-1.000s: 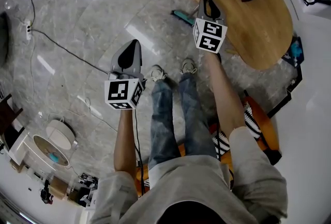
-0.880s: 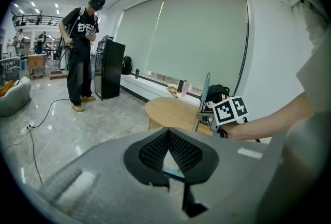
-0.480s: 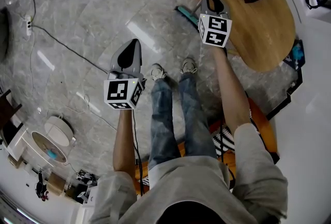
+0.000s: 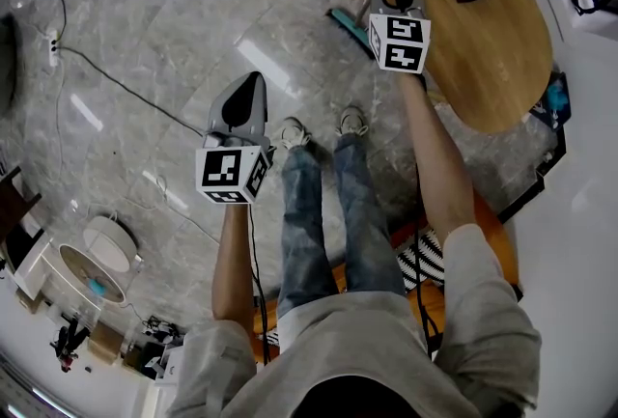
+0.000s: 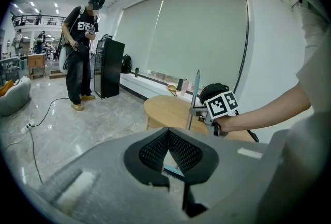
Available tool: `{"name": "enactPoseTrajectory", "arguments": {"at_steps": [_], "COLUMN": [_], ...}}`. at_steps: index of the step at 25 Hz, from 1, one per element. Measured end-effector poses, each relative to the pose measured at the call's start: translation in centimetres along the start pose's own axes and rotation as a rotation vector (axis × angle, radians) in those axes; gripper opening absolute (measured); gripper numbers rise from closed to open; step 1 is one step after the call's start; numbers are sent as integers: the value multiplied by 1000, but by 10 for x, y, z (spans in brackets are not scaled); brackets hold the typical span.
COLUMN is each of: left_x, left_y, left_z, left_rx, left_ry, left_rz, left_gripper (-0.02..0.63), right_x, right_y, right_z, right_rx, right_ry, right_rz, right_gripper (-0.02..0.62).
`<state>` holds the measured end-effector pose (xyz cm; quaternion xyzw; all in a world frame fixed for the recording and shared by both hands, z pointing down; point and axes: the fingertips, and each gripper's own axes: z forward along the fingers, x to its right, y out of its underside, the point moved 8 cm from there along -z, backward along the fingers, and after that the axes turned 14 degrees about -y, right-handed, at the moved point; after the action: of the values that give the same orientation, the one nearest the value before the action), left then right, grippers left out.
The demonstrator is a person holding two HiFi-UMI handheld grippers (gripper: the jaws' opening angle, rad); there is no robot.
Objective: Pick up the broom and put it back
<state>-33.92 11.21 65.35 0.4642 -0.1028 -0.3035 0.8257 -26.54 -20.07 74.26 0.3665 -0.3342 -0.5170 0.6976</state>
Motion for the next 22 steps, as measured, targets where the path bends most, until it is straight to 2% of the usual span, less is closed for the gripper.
{"name": "enactPoseTrajectory", "arguments": {"at_steps": [13,22], "left_x": [-3,-13], "left_y": [12,16], "left_z": [-4,-2], "left_rx": [-7,-13], "left_ry": [-10,-28], "left_rz": [-17,-40], "left_gripper": [2,2], "right_x": [-12,-13], "right_y": [-4,-5], "right_z": [32,45], "right_rx": [-40,-66], "right_ry": [-54,-62], "right_rz": [-70,-78], "right_gripper": [78,78]}}
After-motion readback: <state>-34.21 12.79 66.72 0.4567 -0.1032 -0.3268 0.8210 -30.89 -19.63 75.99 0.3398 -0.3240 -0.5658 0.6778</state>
